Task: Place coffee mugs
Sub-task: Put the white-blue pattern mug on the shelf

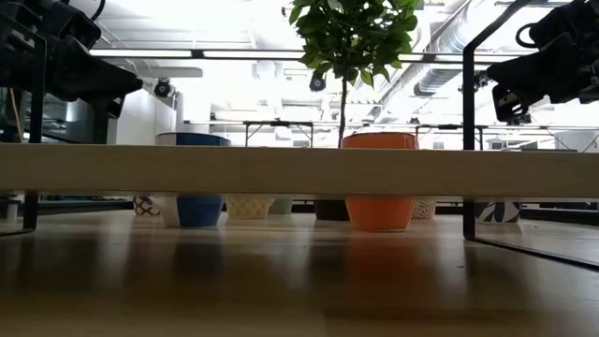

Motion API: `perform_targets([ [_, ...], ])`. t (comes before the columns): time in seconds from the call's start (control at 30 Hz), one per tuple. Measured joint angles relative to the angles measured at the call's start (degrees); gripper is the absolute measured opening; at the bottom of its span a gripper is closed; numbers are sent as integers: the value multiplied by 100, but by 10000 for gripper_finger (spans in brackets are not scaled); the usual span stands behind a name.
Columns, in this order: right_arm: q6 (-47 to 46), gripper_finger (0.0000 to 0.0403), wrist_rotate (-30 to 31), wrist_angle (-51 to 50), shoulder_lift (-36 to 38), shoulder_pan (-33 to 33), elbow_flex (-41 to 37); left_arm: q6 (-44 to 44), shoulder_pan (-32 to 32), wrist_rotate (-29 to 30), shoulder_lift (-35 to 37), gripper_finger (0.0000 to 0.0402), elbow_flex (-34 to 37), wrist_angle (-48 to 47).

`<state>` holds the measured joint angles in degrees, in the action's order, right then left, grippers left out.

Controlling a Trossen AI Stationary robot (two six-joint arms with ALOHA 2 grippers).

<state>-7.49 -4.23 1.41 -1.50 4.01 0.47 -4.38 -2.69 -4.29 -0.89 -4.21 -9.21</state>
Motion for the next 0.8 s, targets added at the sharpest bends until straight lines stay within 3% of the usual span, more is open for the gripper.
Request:
perform_targets([
  [0.3, 0, 0, 227, -2, 0, -2, 0, -33, -1, 0, -2, 53, 0, 1],
  [0.8, -491, 0, 229, -7, 2, -1, 1, -1435, 1, 19, 0, 53, 0, 33],
])
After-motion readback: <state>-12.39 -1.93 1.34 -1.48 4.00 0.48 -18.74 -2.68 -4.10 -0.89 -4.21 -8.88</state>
